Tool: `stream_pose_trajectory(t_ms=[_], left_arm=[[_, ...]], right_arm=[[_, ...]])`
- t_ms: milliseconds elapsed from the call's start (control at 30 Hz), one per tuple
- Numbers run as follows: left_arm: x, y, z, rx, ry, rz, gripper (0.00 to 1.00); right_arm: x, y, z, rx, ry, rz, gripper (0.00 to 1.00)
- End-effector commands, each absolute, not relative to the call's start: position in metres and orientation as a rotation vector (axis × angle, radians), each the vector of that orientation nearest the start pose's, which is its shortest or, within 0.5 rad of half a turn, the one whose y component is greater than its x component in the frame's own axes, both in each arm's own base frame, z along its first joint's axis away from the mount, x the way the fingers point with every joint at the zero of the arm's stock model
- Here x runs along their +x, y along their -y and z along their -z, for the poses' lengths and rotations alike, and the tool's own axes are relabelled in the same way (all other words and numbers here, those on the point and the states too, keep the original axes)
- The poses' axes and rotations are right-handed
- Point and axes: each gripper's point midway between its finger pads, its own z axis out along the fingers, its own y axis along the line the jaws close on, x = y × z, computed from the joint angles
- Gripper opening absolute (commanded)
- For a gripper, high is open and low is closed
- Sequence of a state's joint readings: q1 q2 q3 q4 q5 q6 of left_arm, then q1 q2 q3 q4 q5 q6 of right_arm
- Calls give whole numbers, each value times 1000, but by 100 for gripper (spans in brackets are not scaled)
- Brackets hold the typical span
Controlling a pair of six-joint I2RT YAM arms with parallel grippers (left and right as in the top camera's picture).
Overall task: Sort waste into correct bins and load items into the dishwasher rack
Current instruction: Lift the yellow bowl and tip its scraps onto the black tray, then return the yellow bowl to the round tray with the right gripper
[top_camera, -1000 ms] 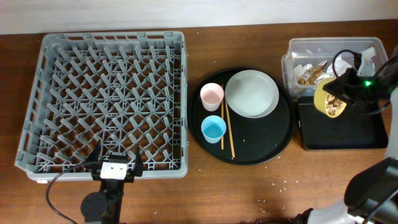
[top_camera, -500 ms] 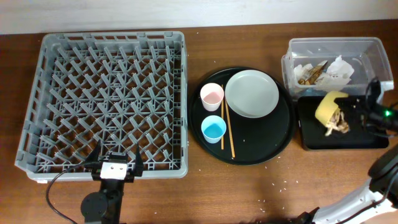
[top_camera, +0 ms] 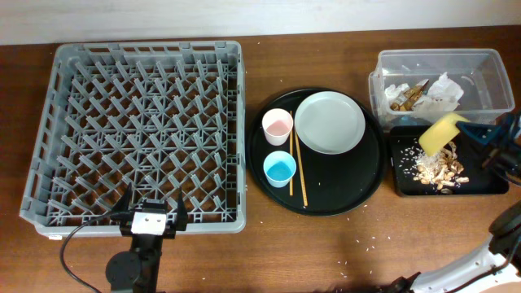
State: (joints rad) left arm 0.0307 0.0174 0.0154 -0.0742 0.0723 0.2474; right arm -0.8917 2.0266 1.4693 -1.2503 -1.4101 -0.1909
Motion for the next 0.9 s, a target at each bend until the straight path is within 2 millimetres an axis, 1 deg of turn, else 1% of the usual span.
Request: stream_pose_trajectory(t_ms=[0,100,333,433,567,633,667,700,800,867], left_arm=[[246,5,-157,250,-1630,-160,100],[246,5,-157,250,-1630,-160,100],[246,5,-157,250,-1630,-160,100],[246,5,-157,250,-1630,-160,100],[246,5,-157,250,-1630,-160,100],[246,5,-157,250,-1630,-160,100],[246,5,-157,250,-1630,-160,100],[246,5,-157,250,-1630,-159,100],[246,5,-157,250,-1630,-160,100],[246,5,-157,250,-1630,-160,100]], right_arm=[[348,181,-184,963,-1758,-1668,4],[349,185,-192,971,-1692,-1705,4],[352,189,-194,940,-1677,-1698,4],[351,189,-189,941,-1711,-1671,4],[351,188,-190,950,-1710,-1678,4],[352,192,-189,921,-1713,-1651,4],[350,196,-183,972,-1734,-1641,4],[348,197,-184,991,-1725,-1649,4],[347,195,-181,1013,-1739,-1652,4],[347,193,-181,998,-1745,-1647,4]])
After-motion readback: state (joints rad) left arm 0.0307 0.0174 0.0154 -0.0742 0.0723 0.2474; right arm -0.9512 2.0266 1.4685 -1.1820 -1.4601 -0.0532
